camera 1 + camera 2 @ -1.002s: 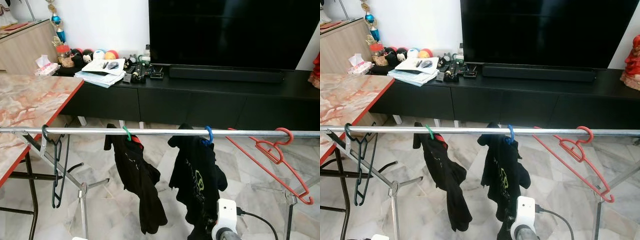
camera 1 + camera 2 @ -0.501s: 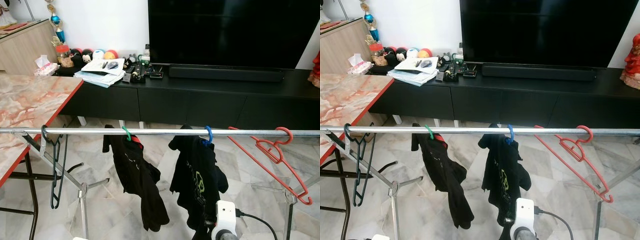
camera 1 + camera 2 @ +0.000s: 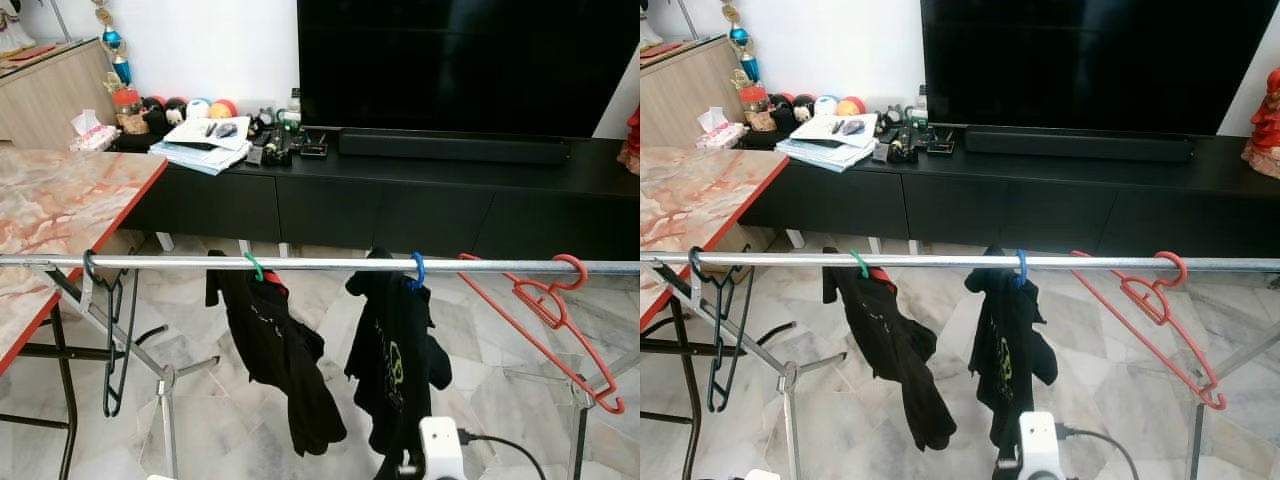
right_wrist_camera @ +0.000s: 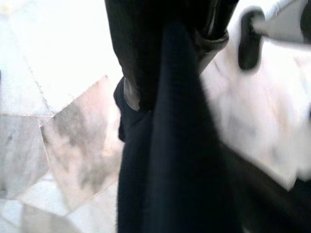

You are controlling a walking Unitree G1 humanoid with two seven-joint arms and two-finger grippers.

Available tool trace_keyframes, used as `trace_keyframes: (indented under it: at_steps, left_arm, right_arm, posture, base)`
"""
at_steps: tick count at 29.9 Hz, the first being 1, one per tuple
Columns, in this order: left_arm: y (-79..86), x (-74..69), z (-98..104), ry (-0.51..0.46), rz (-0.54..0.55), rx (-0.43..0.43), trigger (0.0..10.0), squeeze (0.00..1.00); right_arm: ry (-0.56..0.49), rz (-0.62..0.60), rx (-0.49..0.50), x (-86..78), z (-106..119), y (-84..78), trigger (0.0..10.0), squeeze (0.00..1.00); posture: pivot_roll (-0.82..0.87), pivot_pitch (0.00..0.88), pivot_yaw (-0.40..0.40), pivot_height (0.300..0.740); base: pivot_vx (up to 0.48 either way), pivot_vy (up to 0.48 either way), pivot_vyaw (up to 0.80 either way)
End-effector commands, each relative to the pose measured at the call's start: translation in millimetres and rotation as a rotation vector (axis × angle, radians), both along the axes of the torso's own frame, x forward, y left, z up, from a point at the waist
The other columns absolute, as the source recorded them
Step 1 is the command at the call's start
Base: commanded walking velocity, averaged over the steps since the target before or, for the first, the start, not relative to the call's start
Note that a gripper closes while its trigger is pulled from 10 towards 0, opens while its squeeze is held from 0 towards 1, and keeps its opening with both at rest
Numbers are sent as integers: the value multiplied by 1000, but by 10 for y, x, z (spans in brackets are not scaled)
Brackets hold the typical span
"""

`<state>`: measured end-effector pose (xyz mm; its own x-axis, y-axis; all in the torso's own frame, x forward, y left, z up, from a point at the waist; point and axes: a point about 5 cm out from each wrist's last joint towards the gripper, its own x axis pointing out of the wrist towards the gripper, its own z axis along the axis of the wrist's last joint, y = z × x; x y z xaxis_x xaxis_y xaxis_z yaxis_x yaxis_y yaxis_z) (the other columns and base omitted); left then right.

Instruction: Hang hanger

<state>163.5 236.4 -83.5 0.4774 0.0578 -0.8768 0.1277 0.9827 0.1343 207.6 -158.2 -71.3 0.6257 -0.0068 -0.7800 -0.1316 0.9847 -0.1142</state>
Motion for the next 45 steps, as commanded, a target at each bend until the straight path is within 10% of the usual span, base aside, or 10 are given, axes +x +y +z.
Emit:
trace_keyframes:
  at_steps: [1, 20, 25, 32, 33, 34, 35, 40, 41, 45]
  left_arm:
    - [38, -33, -8, 30, -15, 20, 10000, 0]
    - [35, -34, -8, 33, -15, 9, 10000, 0]
    - [34, -33, -8, 33, -15, 6, 10000, 0]
    - [31, -31, -8, 32, -16, 6, 10000, 0]
    - [30, -31, -8, 32, -16, 6, 10000, 0]
    - [29, -31, -8, 32, -16, 6, 10000, 0]
    - [27, -32, -9, 33, -17, 3, 10000, 0]
    - [25, -35, -11, 34, -17, 1, 10000, 0]
    - [24, -36, -11, 36, -19, 0, 10000, 0]
    - [23, -37, -12, 38, -22, -3, 10000, 0]
  right_arm:
    - [74, 63, -41, -172, -105, 3, 0, 0]
    - [349, 312, -225, -820, -382, -135, 0, 0]
    - [326, 444, -345, -785, -366, -187, 0, 0]
    - [186, 236, -233, -540, -274, -148, 0, 0]
    - [166, 233, -231, -505, -260, -140, 7216, 0]
    - [154, 231, -231, -484, -250, -135, 7216, 0]
    - [121, 159, -195, -417, -219, -136, 10000, 0]
    - [72, 32, -121, -313, -165, -165, 10000, 0]
    - [48, -13, -74, -268, -140, -165, 10000, 973]
    - [53, 28, -35, -240, -123, -133, 10000, 1000]
  posture:
    - [59, 29, 39, 740]
    - [58, 31, 43, 740]
    - [58, 31, 43, 740]
    - [56, 30, 42, 740]
    - [56, 30, 42, 740]
    - [56, 30, 42, 740]
    - [57, 31, 40, 740]
    - [51, 32, 40, 740]
    - [51, 32, 40, 740]
    - [41, 32, 38, 740]
  base:
    - [0, 0, 0]
    - [0, 0, 0]
    - [0, 0, 0]
    - [0, 0, 0]
    - [0, 0, 0]
    - [0, 0, 0]
    - [0, 0, 0]
    - [0, 0, 0]
    - [0, 0, 0]
    - [0, 0, 0]
